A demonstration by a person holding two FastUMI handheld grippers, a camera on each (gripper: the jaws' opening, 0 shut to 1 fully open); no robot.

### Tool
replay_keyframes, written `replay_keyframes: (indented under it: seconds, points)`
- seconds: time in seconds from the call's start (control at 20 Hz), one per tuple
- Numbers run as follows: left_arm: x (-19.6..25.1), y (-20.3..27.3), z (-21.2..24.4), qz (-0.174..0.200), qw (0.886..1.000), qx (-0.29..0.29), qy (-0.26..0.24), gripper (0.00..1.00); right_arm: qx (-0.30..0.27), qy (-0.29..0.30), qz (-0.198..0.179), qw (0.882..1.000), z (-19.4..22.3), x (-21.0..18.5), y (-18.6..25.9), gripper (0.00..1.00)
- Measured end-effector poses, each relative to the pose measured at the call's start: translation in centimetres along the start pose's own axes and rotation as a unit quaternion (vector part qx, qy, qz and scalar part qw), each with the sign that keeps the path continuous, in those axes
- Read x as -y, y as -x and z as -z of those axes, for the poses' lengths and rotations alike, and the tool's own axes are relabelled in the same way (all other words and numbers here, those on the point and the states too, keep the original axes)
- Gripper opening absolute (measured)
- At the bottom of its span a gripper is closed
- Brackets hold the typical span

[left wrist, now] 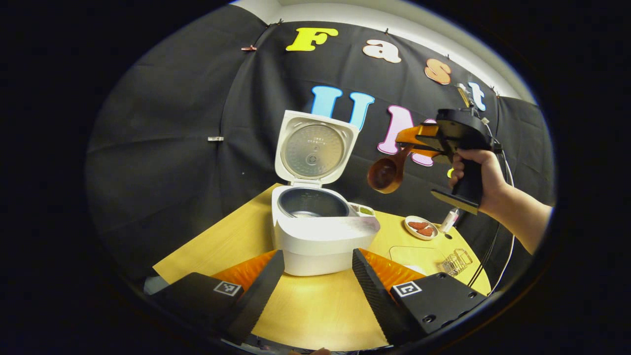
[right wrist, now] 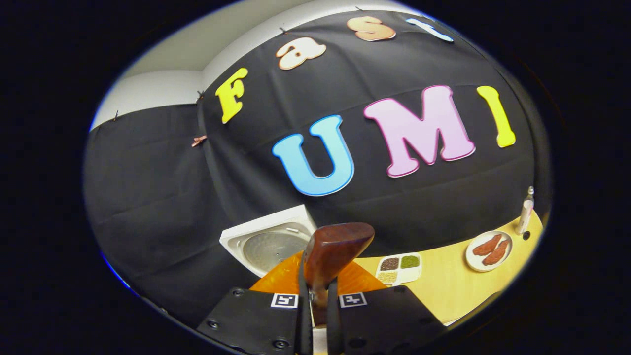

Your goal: Close the left gripper, press the button to open the rice cooker; take a wooden spoon from the chopstick holder with the right hand, scoop a spoonful of rice and pour it into the rice cooker, then put the wooden spoon back into the chopstick holder.

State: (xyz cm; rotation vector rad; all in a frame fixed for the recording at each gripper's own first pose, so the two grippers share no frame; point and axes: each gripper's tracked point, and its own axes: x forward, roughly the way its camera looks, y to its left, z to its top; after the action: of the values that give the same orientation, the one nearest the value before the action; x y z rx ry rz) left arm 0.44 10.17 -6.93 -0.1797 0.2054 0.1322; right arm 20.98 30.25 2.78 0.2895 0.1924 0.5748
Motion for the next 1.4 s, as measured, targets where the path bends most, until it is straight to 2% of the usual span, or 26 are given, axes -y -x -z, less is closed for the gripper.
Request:
replay_keyframes:
  seconds: [0.25,0.55,0.65,1.0,1.2,1.4]
  points:
    - [3.9,-0.7,0.0,0.034,0.999,-0.007,-0.017,0.96,0.02,-0.017,0.086,0.996,-2.3,9.8,6.6,0.15]
    - [9.5,-2.1,-0.4,0.066,0.997,-0.013,-0.03,0.96,0.036,-0.033,0.176,0.983,-5.4,21.4,14.5,0.15]
    - [11.3,-2.3,-0.4,0.067,0.997,-0.015,-0.038,0.96,0.032,-0.041,0.2,0.978,-5.1,24.7,16.2,0.16]
    - [15.2,-1.9,-0.3,0.027,0.999,-0.025,-0.027,0.96,-0.013,-0.053,0.243,0.968,-0.7,34.8,19.1,0.16]
    - [17.0,-1.4,0.7,-0.001,0.999,-0.036,-0.024,0.96,-0.052,-0.071,0.244,0.966,3.2,38.3,19.0,0.16]
    - [19.4,-0.9,0.9,-0.012,0.998,-0.04,-0.039,0.96,-0.078,-0.081,0.24,0.964,6.2,39.9,18.5,0.16]
